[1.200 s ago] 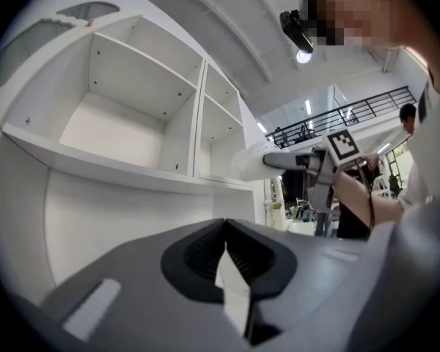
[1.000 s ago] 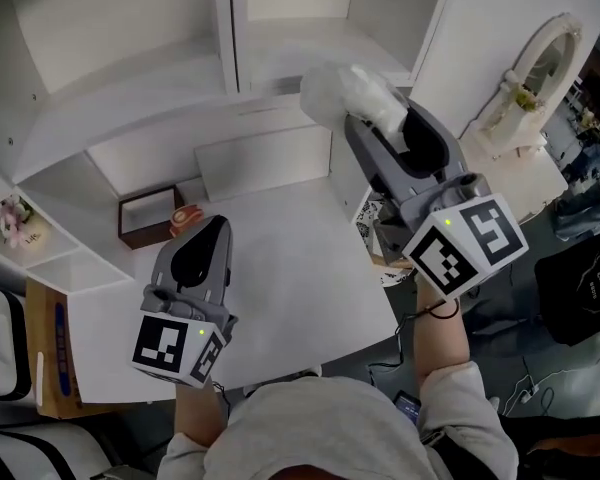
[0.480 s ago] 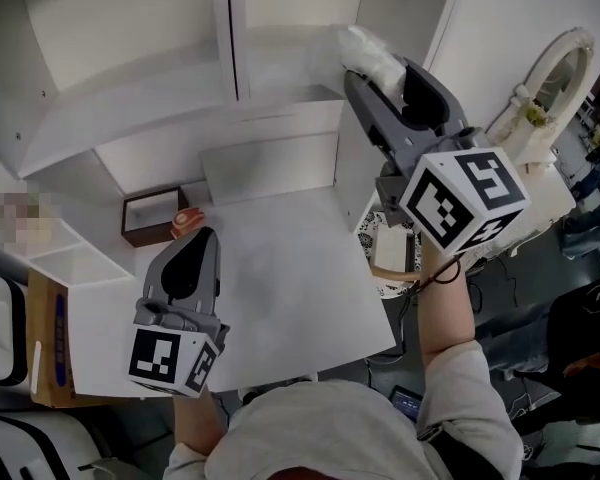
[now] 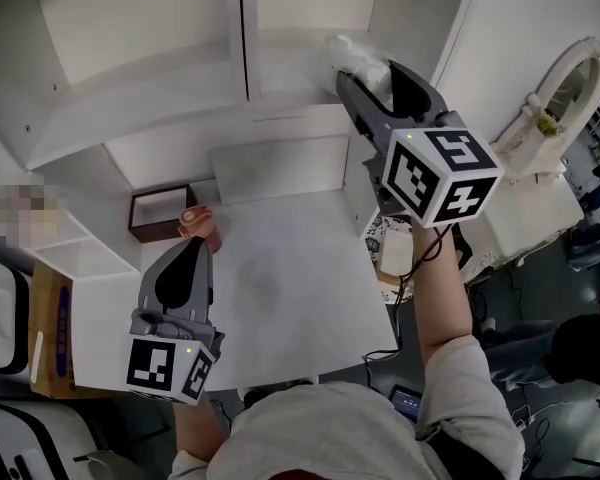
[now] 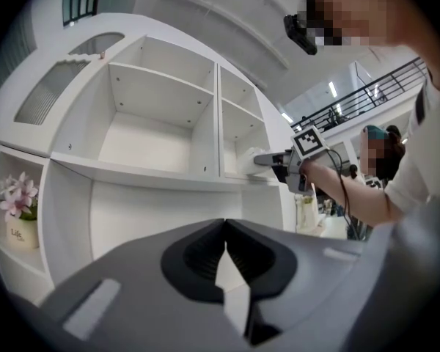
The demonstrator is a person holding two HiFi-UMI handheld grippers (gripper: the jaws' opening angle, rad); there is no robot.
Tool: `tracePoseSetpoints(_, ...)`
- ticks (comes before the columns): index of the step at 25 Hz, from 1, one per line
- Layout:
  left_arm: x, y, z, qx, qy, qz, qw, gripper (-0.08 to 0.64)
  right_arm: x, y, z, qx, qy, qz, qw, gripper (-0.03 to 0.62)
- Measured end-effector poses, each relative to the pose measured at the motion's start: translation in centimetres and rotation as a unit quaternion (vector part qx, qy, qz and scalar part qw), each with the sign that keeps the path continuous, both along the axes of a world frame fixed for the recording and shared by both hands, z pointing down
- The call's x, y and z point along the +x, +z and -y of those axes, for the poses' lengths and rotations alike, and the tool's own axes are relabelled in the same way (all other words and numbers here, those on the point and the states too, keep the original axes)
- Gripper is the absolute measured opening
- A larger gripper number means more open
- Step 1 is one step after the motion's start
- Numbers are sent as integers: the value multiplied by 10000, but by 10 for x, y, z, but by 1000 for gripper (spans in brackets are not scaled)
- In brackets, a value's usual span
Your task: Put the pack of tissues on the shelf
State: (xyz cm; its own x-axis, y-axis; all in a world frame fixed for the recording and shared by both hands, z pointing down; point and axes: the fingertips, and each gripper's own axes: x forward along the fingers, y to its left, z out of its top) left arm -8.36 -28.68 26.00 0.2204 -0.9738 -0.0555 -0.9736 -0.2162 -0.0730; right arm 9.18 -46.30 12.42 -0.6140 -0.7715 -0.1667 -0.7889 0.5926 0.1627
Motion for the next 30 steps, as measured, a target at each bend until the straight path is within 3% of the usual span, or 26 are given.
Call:
tracePoseSetpoints(8, -4, 3, 1, -47, -86, 12, 10000, 0, 0, 5, 21, -184, 187, 24, 9997, 252)
tracePoseSetpoints(16, -11, 7, 5, -111, -126, 22, 9999, 0, -5, 9, 41, -309, 474, -283, 9980, 247)
tracePoseSetpoints(30, -27, 14, 12, -210, -175, -29, 9996, 0, -12, 13, 60, -495, 577, -195, 9969, 246)
